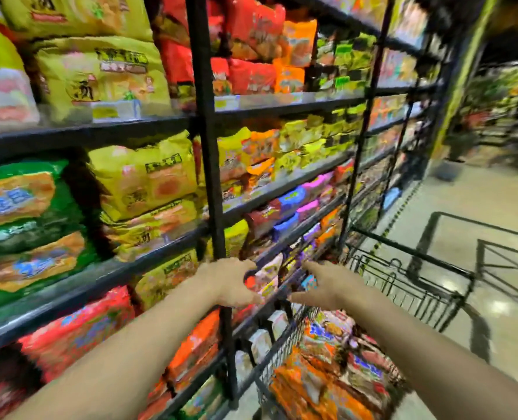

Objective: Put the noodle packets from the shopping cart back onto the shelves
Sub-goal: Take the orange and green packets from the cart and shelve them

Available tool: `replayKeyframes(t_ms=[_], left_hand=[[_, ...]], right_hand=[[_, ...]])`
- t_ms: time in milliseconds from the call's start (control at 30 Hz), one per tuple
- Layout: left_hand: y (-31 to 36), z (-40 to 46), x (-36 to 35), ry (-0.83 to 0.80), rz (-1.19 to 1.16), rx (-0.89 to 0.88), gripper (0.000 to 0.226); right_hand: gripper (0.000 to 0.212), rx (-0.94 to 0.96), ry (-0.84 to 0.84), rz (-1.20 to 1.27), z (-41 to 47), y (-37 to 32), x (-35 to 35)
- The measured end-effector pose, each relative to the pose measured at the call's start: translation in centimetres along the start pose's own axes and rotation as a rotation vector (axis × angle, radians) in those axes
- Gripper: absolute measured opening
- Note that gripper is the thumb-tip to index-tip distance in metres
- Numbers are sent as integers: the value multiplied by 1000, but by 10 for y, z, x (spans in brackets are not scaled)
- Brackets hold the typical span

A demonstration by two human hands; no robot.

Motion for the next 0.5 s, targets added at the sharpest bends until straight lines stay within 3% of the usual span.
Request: replayKeyframes(t_ms=[300,500], left_hand=[[31,153,-64,-128,-13,-232,85],[55,249,-107,-307,-23,-414,86]], right_hand=[[102,-258,-75,89,76,84,-62],[106,-455,-90,192,123,122,-103]])
Point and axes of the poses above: each hand's wrist, its own z-axis towards the middle knuckle, its own x-axis out of the back of the hand, y = z × x, the point moved 9 cm from there along z, towards the middle knuckle, and after that the axes turned 2 degrees about -y, right-handed, at the moved point
